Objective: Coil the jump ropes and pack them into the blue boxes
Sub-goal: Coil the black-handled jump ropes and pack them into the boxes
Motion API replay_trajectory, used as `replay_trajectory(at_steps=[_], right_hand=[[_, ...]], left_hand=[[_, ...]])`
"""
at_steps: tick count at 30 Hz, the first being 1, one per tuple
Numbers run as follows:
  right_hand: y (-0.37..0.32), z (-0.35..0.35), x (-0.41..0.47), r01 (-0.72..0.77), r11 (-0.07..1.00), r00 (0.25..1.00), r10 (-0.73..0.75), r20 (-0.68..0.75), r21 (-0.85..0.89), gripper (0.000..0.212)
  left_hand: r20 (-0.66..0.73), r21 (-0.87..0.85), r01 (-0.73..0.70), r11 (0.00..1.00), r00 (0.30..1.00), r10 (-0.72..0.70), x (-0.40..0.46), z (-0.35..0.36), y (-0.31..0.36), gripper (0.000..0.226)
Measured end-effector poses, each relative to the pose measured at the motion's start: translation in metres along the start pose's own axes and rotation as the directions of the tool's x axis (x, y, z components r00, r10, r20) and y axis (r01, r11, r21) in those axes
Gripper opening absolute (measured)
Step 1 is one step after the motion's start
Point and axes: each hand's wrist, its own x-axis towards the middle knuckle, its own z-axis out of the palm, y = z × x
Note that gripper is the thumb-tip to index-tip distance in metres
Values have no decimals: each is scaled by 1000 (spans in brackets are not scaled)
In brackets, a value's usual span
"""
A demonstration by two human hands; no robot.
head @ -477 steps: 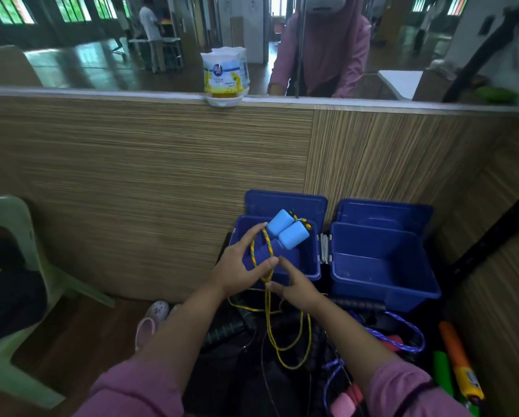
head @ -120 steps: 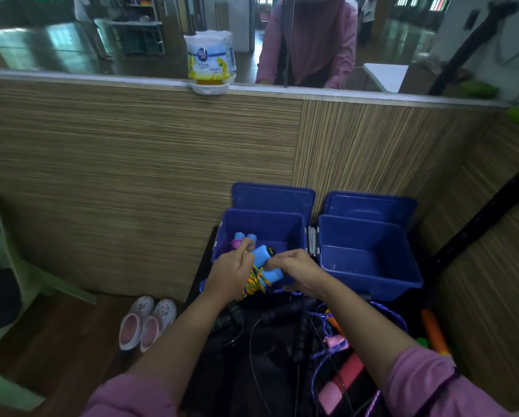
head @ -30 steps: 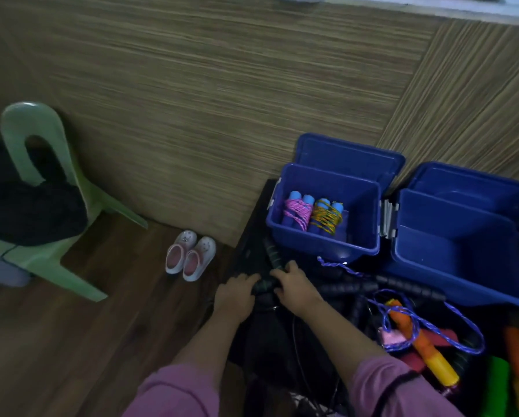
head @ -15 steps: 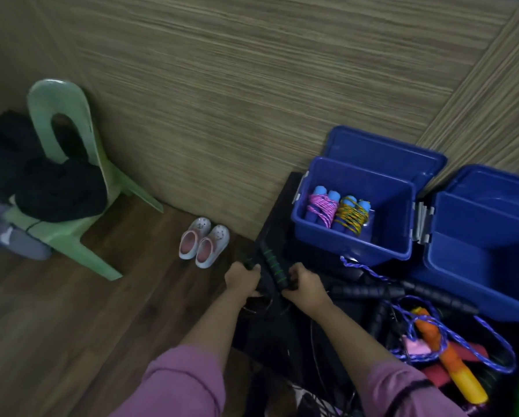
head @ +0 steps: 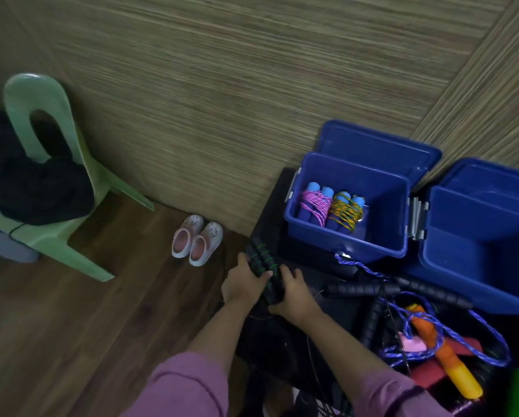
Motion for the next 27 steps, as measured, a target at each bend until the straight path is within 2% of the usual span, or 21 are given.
replay_trajectory(at_steps=[3, 5, 6, 9, 12, 16, 19, 21, 24, 27], right_hand=[[3, -7, 3, 3, 1000, 1000, -3, -9, 10, 97], [10, -13, 5, 41, 999, 999, -41, -7, 8, 95], [15, -16, 6, 70, 998, 998, -70, -1, 0, 93], [28, -25, 6, 131, 991, 991, -131, 25, -6, 89], [35, -31, 6, 139, 990, 990, -139, 12, 40, 82], [41, -33, 7, -8, 994, 998, 14, -59, 109, 63], [44, -35, 3, -94, 985, 993, 103, -60, 145, 36], [44, -34, 1, -119, 966, 988, 138, -69, 229, 20], [39, -35, -2, -142, 930, 987, 160, -24, 340, 20], [22, -45, -7, -176, 770, 984, 144, 101, 613, 20]], left_hand=[[-28, 255, -203, 945, 976, 217, -1, -5, -2, 71], [11, 457, -364, 811, 915, 404, -1, -8, -4, 82], [90, 531, -439, 725, 880, 467, 0, -10, -4, 85], [356, 607, -593, 528, 798, 487, 7, -10, -3, 86], [439, 651, -620, 439, 778, 449, 9, -9, -2, 77], [417, 709, -587, 391, 796, 439, 9, -11, 5, 72], [439, 723, -589, 360, 795, 418, 7, -10, 7, 76], [438, 711, -594, 377, 793, 423, 5, -10, 3, 78], [421, 681, -596, 427, 795, 437, 3, -14, -7, 81], [361, 649, -605, 462, 779, 513, 0, -27, -9, 88]])
